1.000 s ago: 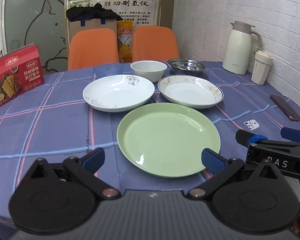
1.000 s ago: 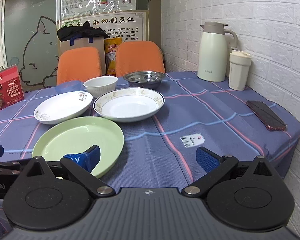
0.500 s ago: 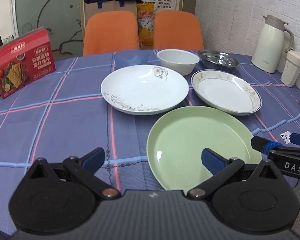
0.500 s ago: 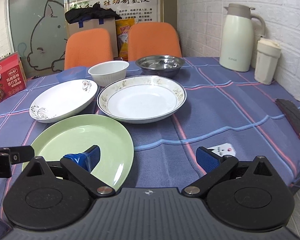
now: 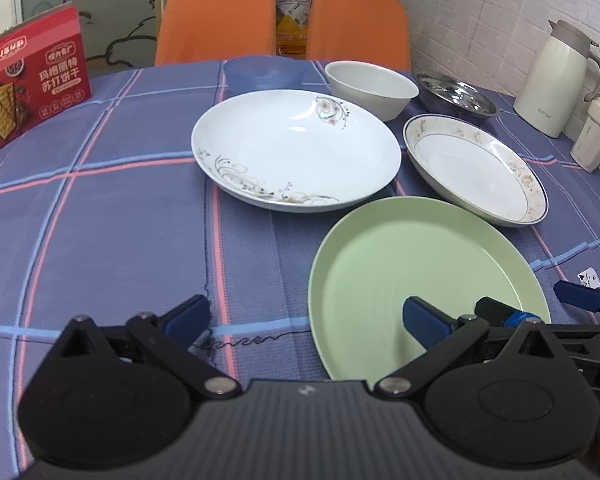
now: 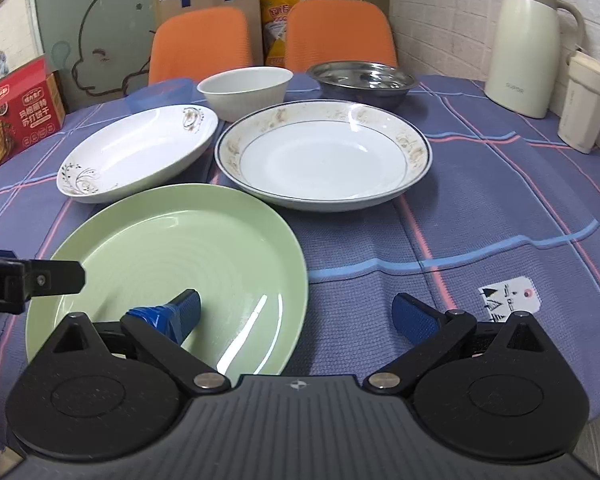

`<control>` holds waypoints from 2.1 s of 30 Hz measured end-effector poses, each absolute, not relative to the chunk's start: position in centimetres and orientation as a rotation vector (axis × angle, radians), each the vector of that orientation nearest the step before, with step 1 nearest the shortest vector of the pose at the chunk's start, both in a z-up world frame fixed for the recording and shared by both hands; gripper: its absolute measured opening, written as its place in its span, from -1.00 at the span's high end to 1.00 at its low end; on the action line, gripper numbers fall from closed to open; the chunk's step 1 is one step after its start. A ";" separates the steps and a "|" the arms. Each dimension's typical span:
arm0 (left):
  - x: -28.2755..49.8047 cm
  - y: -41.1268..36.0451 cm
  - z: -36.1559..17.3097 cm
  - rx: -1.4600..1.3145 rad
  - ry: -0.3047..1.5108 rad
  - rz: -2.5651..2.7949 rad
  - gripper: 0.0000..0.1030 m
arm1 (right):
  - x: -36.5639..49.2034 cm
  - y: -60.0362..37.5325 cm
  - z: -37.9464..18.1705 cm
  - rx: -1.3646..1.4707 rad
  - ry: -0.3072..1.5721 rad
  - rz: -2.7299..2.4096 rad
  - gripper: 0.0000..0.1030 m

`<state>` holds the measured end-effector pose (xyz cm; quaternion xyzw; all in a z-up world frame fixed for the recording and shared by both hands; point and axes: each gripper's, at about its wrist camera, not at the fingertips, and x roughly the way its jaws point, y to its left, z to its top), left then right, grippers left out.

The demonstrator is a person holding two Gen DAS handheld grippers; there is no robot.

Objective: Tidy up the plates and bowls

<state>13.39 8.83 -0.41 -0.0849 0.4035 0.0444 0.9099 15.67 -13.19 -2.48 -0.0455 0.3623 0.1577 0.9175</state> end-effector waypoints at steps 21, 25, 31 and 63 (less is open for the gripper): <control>14.5 7.3 -1.2 -0.072 0.873 -0.016 -0.51 | 14.7 -12.7 -3.0 -0.141 0.677 0.489 -0.75; 14.4 6.7 -1.0 -0.089 0.861 -0.028 -0.13 | 14.5 -11.8 -3.0 -0.144 0.677 0.508 -0.71; 14.1 6.5 -0.7 -0.127 0.868 -0.022 0.12 | 13.0 -10.7 -2.9 -0.130 0.662 0.504 -0.72; 8.9 20.6 -0.3 -0.321 0.784 0.180 -0.30 | 12.4 0.1 -1.6 -0.136 0.669 0.738 -0.69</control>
